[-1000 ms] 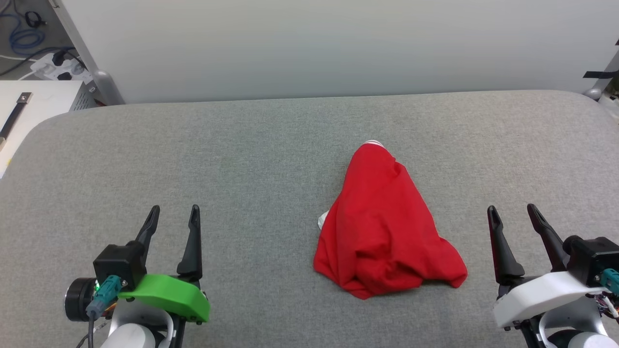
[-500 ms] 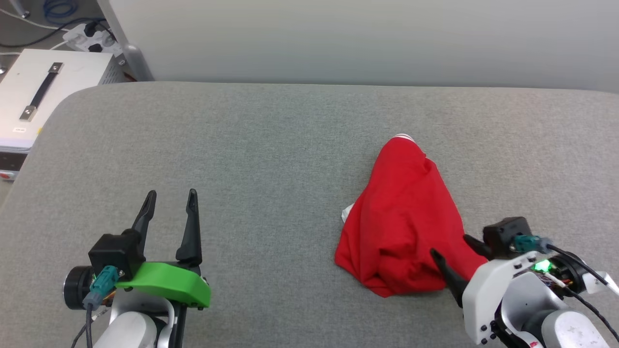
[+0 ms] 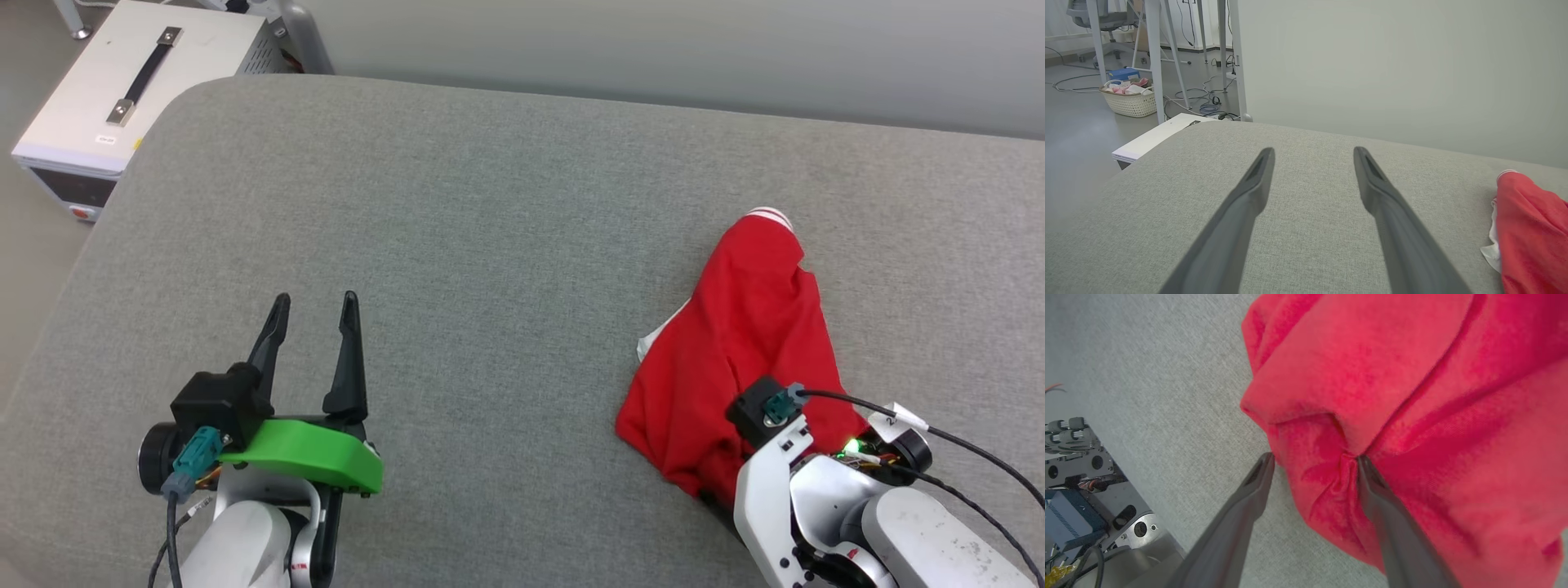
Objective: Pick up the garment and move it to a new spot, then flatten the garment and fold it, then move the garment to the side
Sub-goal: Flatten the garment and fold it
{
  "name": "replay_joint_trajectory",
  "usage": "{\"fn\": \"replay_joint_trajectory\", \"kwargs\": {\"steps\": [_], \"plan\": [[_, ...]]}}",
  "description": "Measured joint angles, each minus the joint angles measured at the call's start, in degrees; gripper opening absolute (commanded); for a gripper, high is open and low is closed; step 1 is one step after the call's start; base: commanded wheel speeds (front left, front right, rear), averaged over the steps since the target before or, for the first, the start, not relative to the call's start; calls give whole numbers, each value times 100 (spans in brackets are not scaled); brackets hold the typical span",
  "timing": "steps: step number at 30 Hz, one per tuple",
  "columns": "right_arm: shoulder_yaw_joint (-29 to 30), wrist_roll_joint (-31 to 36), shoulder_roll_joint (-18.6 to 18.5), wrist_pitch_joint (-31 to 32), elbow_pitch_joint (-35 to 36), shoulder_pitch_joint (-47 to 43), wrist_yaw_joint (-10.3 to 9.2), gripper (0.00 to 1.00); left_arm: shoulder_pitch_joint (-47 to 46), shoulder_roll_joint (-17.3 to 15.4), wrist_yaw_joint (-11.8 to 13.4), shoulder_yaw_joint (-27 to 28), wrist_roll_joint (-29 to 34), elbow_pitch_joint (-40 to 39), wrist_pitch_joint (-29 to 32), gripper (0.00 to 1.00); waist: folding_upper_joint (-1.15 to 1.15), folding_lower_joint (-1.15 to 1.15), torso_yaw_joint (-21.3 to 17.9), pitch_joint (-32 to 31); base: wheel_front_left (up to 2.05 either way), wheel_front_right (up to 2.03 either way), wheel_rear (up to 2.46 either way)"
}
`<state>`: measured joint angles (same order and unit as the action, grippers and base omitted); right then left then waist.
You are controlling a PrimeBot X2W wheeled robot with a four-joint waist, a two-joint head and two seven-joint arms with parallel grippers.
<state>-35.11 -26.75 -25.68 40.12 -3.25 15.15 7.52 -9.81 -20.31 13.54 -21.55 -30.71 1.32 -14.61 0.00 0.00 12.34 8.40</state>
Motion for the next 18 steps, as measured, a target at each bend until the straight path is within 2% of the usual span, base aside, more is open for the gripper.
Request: {"fn": "replay_joint_trajectory", "kwargs": {"steps": [5, 6, 7, 8, 12, 18], "plan": [[-366, -265, -112, 148, -334, 172, -13, 98, -5, 93, -75, 66, 63, 60, -4, 100, 0, 0, 148, 109, 0, 0, 0], [-410, -318, -129, 157, -368, 192, -20, 42, -5, 113, -86, 89, 81, 74, -4, 100, 0, 0, 169, 118, 0, 0, 0], [-433, -342, -133, 156, -388, 216, -29, 7, -5, 127, -114, 110, 99, 85, -5, 100, 0, 0, 180, 121, 0, 0, 0], [-447, -382, -132, 153, -410, 249, -34, 0, -5, 142, -124, 137, 108, 101, -4, 100, 0, 0, 183, 119, 0, 0, 0], [-444, -414, -77, -80, -409, 300, -46, 0, -2, 179, -177, 207, 167, 166, -5, 100, 0, 0, 147, 60, 0, 0, 0], [-203, -356, 297, -686, -130, 307, -42, 0, 29, 187, -178, 278, 253, 194, -5, 100, 0, 0, 34, -120, 0, 0, 0]]}}
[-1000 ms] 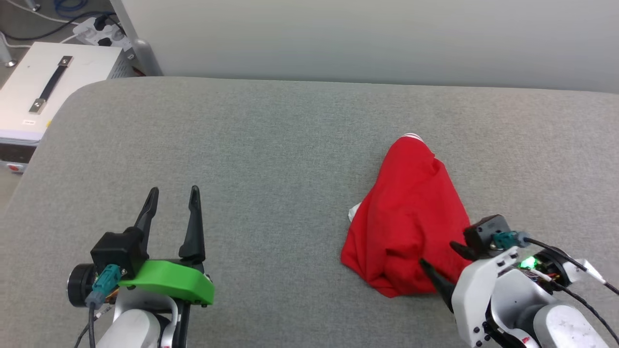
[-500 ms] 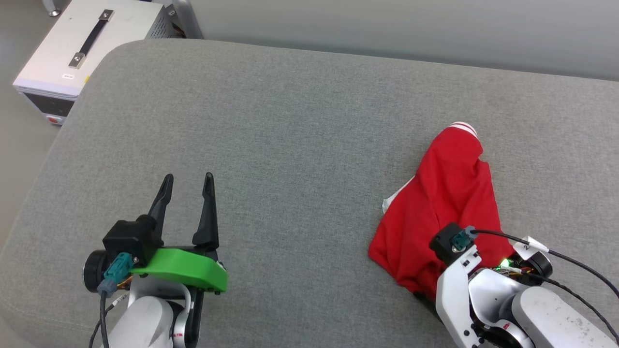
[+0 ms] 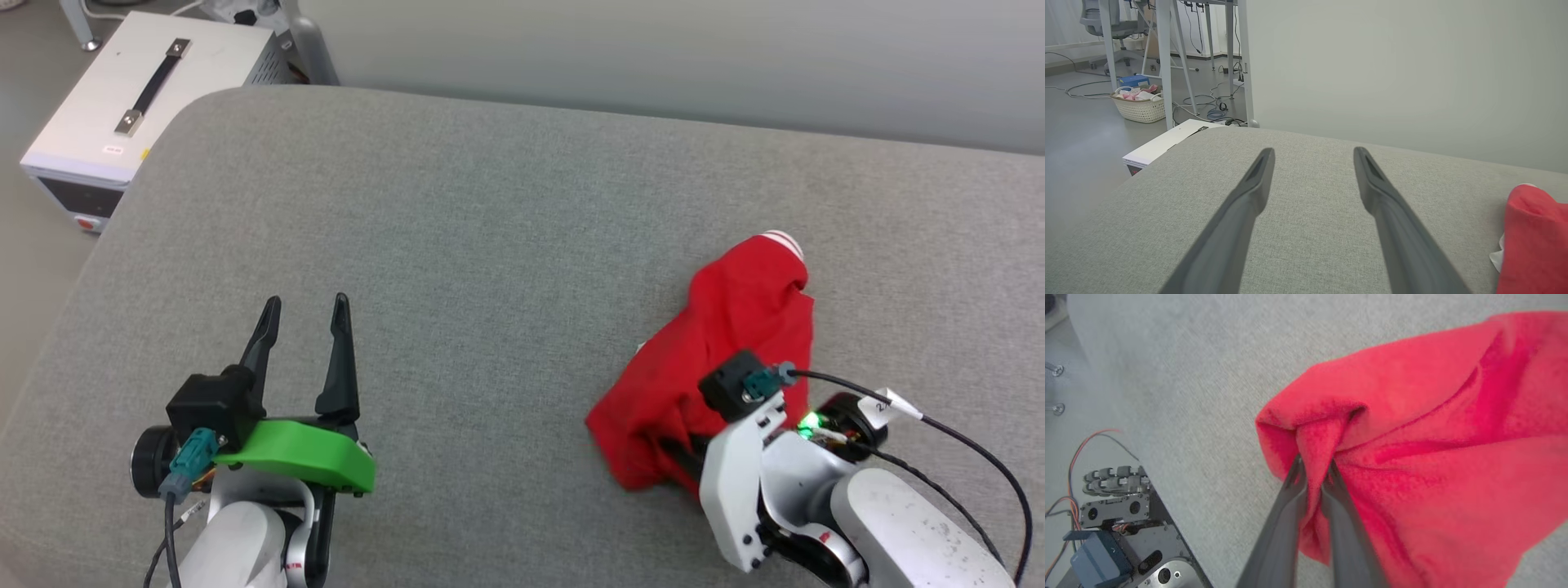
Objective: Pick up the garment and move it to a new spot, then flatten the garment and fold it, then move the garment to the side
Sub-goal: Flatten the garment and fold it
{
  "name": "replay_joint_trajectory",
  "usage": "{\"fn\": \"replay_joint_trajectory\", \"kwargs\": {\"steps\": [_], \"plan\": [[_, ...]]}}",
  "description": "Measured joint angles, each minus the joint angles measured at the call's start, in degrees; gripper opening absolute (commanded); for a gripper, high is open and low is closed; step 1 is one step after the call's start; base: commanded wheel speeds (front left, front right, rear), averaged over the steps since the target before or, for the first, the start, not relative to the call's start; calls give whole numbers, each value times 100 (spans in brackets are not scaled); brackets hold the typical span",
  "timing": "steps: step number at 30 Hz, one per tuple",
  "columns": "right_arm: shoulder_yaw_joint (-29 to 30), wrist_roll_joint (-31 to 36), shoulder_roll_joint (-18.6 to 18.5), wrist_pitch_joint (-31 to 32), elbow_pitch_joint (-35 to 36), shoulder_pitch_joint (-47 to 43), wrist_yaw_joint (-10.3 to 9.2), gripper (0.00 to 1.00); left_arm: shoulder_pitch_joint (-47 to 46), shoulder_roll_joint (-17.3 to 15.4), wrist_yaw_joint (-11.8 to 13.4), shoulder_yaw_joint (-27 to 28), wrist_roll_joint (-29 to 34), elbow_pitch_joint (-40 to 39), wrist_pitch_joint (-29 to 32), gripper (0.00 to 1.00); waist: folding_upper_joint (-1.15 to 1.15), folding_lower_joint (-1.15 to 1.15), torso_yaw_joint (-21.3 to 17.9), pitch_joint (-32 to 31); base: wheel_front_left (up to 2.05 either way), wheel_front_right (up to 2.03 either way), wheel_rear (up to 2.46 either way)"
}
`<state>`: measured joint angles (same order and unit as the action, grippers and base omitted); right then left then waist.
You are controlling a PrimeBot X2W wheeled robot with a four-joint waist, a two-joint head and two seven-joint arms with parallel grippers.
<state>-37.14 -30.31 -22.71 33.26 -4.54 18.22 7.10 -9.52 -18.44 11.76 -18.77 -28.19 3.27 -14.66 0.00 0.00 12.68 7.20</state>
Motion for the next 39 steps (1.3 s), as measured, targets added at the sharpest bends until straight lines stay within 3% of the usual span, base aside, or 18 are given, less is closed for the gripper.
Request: {"fn": "replay_joint_trajectory", "kwargs": {"steps": [6, 11, 19, 27, 28, 29, 30, 39], "plan": [[611, 180, 426, -549, 435, -9, 19, 0, 124, -22, 0, 4, 0, 20, 1, 100, 0, 0, -186, -218, 0, 0, 0], [1642, 336, 849, -842, 535, -433, 36, 0, 181, -88, 8, -5, 0, -18, 41, 100, 0, 0, -379, -375, 0, 0, 0], [3701, 494, 1513, -984, 79, -1663, 36, 0, 247, -132, 10, -110, 5, -84, 168, 100, 0, 0, -634, -478, 0, 0, 0], [4614, 519, 1853, -1033, -619, -1934, 36, 0, 249, -143, 10, -145, 5, -100, 219, 100, 0, 0, -765, -421, 0, 0, 0], [4655, 537, 1866, -1033, -721, -1934, 36, 6, 249, -145, 10, -149, 5, -100, 221, 100, 0, 0, -768, -421, 0, 0, 0], [4668, 588, 1869, -1034, -786, -1935, 36, 33, 249, -147, 10, -154, 5, -98, 236, 100, 0, 0, -764, -425, 0, 0, 0], [4690, 593, 1879, -1065, -813, -1935, 36, 100, 249, -148, 10, -158, 5, -96, 236, 100, 0, 0, -761, -431, 0, 0, 0], [4656, 1335, 1875, -1872, -285, -2078, 36, 100, 414, -191, 63, -162, -3, -79, 263, 100, 0, 0, -718, -591, 0, 0, 0]]}}
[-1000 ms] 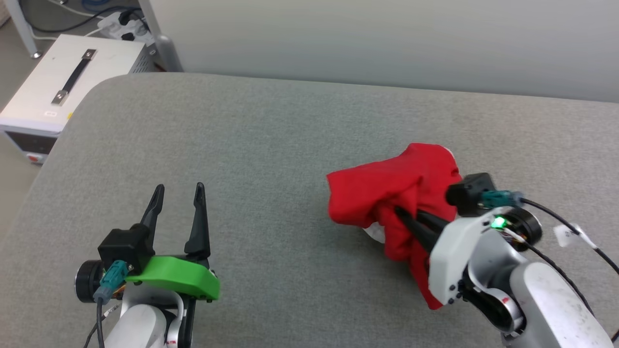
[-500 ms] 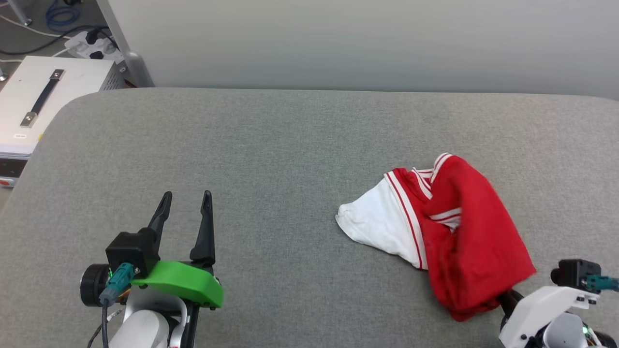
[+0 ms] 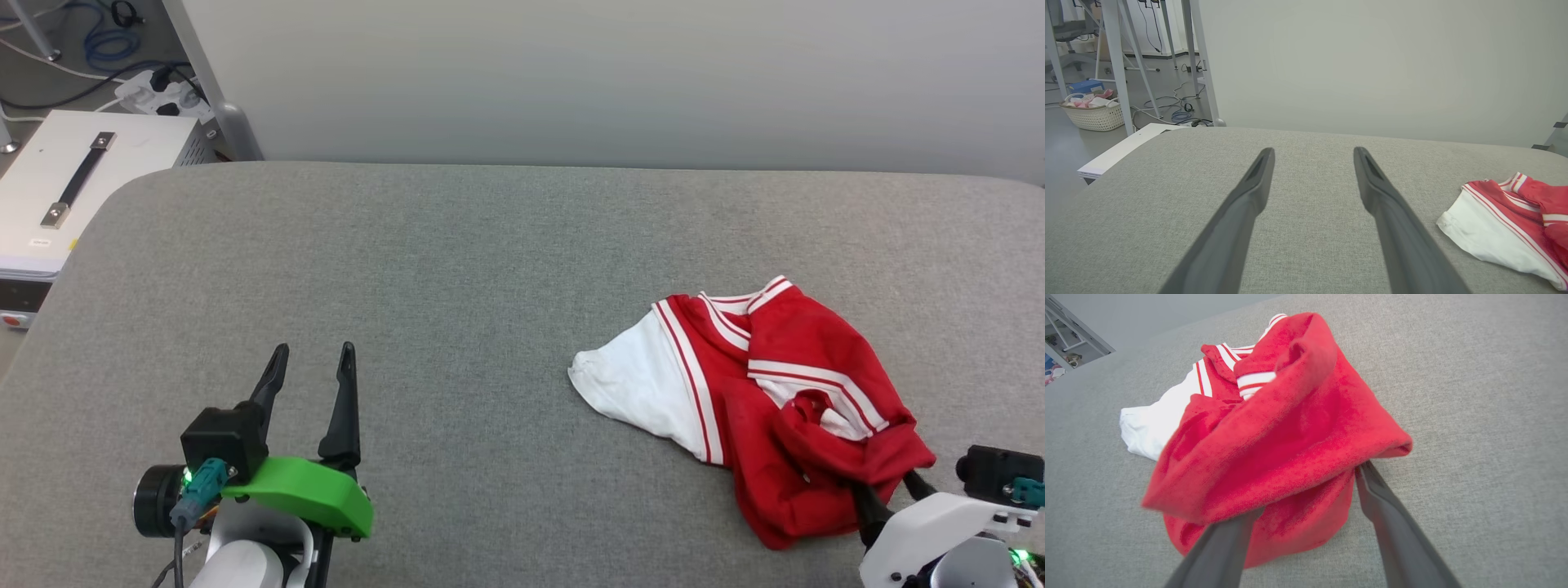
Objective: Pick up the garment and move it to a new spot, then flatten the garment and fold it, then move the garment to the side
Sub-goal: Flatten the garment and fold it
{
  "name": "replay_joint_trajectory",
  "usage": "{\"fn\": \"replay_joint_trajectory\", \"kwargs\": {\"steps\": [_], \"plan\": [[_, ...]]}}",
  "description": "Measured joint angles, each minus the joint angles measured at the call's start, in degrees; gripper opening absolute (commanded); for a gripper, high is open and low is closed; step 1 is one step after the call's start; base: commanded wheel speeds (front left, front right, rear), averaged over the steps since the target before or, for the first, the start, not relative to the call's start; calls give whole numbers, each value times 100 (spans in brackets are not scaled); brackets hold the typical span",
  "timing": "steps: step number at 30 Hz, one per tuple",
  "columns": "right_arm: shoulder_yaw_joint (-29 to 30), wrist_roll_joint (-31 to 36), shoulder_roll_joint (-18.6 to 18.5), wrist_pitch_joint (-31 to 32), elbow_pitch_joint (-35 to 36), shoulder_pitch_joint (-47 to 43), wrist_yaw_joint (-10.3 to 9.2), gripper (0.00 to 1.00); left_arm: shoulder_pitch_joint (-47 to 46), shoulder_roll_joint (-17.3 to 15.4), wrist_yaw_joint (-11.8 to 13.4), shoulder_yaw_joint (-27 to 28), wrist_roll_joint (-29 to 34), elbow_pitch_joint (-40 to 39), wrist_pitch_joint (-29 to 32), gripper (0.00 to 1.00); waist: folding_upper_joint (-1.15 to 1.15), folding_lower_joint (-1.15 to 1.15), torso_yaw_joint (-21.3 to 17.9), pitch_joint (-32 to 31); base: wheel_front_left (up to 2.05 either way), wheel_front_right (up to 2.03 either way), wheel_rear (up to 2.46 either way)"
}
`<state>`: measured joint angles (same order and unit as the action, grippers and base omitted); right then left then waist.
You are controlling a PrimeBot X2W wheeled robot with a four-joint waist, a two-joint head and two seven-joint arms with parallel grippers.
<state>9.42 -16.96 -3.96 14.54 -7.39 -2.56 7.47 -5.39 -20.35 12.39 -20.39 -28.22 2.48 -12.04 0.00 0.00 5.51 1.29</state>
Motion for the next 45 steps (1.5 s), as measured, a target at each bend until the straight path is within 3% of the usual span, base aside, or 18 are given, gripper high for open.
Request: {"fn": "replay_joint_trajectory", "kwargs": {"steps": [7, 18, 22, 26, 33, 40, 45], "plan": [[63, 665, 25, -658, 1006, -91, 0, 100, 60, -47, 66, 11, -8, -37, 32, 100, 0, 0, -33, -47, 0, 0, 0], [-387, 1105, 83, -758, 1834, -229, 0, 100, 47, -124, 96, -16, -63, -78, 232, 100, 0, 0, -232, -22, 0, 0, 0], [-620, 1028, 99, -773, 1963, -197, 0, 100, -238, -127, -122, -276, -67, 37, 569, 100, 0, 0, -384, 89, 0, 0, 0], [-848, 924, 103, -825, 2036, -123, 1, 100, -927, 27, -560, -743, -163, 378, 1233, 100, 0, 0, -653, 257, 0, 0, 0], [-998, 813, 108, -884, 2078, 24, 0, 100, -1736, 360, -1020, -1341, -358, 1080, 2603, 100, 0, 0, -1099, 483, 0, 0, 0], [-1042, 704, 108, -992, 2078, 87, 0, 100, -2514, 455, -1223, -1586, -636, 1984, 3992, 100, 0, 0, -1441, 813, 0, 0, 0], [-1051, 582, 108, -1107, 2042, 175, 0, 100, -3041, 477, -1223, -1673, -600, 2647, 4406, 100, 0, 0, -1617, 1070, 0, 0, 0]]}}
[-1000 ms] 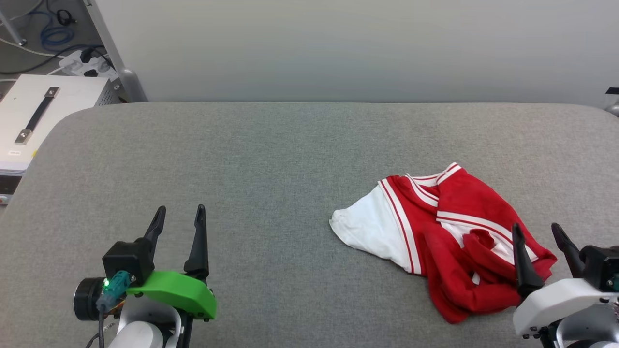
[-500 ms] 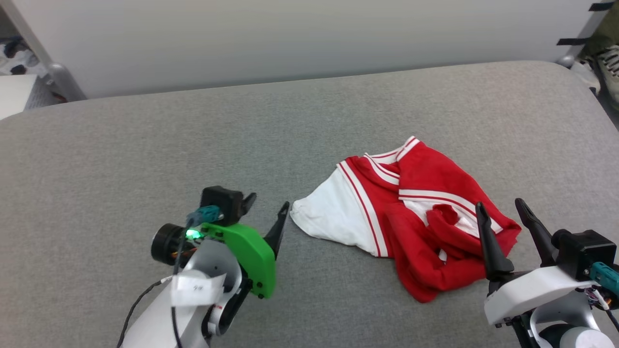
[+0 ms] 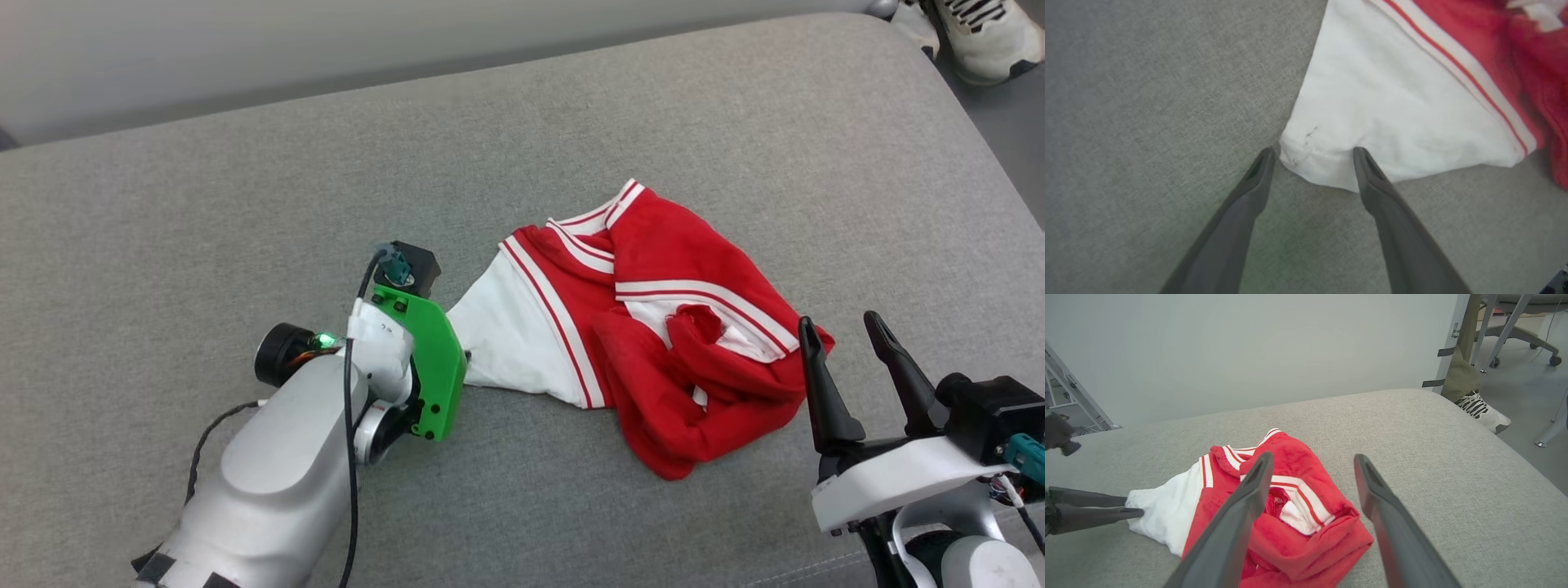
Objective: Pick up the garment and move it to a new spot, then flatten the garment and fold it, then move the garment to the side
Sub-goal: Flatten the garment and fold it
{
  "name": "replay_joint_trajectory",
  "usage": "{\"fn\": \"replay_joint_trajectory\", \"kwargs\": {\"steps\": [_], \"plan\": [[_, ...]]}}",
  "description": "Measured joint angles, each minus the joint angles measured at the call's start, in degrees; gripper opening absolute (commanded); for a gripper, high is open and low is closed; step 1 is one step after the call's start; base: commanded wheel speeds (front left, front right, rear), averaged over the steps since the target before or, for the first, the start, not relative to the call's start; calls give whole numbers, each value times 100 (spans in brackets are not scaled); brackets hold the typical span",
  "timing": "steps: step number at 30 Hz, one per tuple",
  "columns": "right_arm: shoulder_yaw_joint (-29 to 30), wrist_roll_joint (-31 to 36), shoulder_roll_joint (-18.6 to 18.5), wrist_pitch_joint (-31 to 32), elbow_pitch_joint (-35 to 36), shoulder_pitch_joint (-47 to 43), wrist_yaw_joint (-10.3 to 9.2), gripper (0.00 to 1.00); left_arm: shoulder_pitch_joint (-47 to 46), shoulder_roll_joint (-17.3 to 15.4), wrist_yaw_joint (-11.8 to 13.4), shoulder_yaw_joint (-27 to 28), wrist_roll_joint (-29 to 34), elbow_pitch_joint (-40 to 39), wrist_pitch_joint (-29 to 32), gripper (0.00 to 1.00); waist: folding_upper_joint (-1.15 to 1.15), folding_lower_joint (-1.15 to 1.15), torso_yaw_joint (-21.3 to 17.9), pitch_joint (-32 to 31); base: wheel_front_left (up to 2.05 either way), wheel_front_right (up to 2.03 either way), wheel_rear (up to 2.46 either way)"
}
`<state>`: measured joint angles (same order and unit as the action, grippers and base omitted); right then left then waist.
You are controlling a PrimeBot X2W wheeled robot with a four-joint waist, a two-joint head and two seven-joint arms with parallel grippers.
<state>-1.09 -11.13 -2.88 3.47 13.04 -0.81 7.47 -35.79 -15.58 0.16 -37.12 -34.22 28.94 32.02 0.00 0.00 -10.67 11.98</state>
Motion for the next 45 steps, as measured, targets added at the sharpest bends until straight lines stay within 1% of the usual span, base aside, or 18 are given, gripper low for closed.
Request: {"fn": "replay_joint_trajectory", "kwargs": {"steps": [3, 6, 9, 10, 11, 12, 16, 21, 24, 26, 28, 33, 37, 41, 43, 45], "plan": [[-13, -76, -1, -73, -58, 9, 0, 100, -241, 54, -76, -159, 91, 396, 179, 100, 0, 0, -86, 144, 0, 0, 0], [-26, -126, 1, -121, -123, 33, 0, 100, -533, 109, -298, -409, 220, 728, 500, 100, 0, 0, -166, 260, 0, 0, 0], [-10, -127, 1, -130, -174, 86, 0, 100, -738, 144, -447, -572, 282, 925, 725, 100, 0, 0, -217, 328, 0, 0, 0], [1, -127, 1, -141, -179, 104, 0, 100, -770, 155, -475, -594, 279, 968, 767, 72, 0, 0, -226, 340, 0, 0, 0], [19, -127, 1, -156, -180, 107, 0, 100, -805, 167, -505, -617, 258, 1007, 805, 39, 0, 0, -229, 348, 0, 0, 0], [36, -129, 1, -158, -188, 107, 0, 100, -832, 180, -542, -641, 244, 1043, 801, 0, 0, 0, -225, 346, 0, 0, 0], [87, -127, 1, -165, -211, 107, 0, 100, -829, 304, -637, -795, 242, 1140, 544, 0, 0, 0, -188, 285, 0, 0, 0], [146, -126, 2, -118, -218, 92, 0, 100, -623, 278, -654, -867, 246, 1122, -65, 0, 0, 0, -93, 94, 0, 0, 0], [252, -127, 0, -87, -216, 66, 0, 100, -407, 210, -644, -860, 244, 928, -282, 0, 0, 0, 10, -32, 0, 0, 0], [299, -136, -1, -67, -212, -3, 0, 100, -236, 82, -624, -870, 244, 743, -326, 0, 0, 0, 95, -112, 0, 0, 0], [323, -167, 1, -41, -208, -106, 0, 100, -40, -127, -535, -834, 243, 483, -330, 0, 0, 0, 199, -197, 0, 0, 0], [382, -170, 2, 16, -178, -168, 0, 100, 470, -765, -199, -589, 135, -322, -322, 0, 0, 0, 455, -354, 0, 0, 0], [436, -169, 1, 71, -136, -209, 0, 100, 923, -1270, 165, -303, -43, -1120, -259, 0, 0, 0, 674, -447, 0, 0, 0], [465, -168, 1, 110, -118, -266, 0, 100, 1499, -1707, 628, 96, -334, -1781, -190, 0, 0, 0, 872, -515, 0, 0, 0], [455, -168, 3, 136, -89, -266, 0, 100, 1883, -1867, 933, 331, -504, -1995, -201, 0, 0, 0, 954, -540, 0, 0, 0], [441, -167, 3, 143, -68, -266, 0, 100, 2226, -1976, 1111, 505, -682, -2068, -255, 0, 0, 0, 1002, -550, 0, 0, 0]]}}
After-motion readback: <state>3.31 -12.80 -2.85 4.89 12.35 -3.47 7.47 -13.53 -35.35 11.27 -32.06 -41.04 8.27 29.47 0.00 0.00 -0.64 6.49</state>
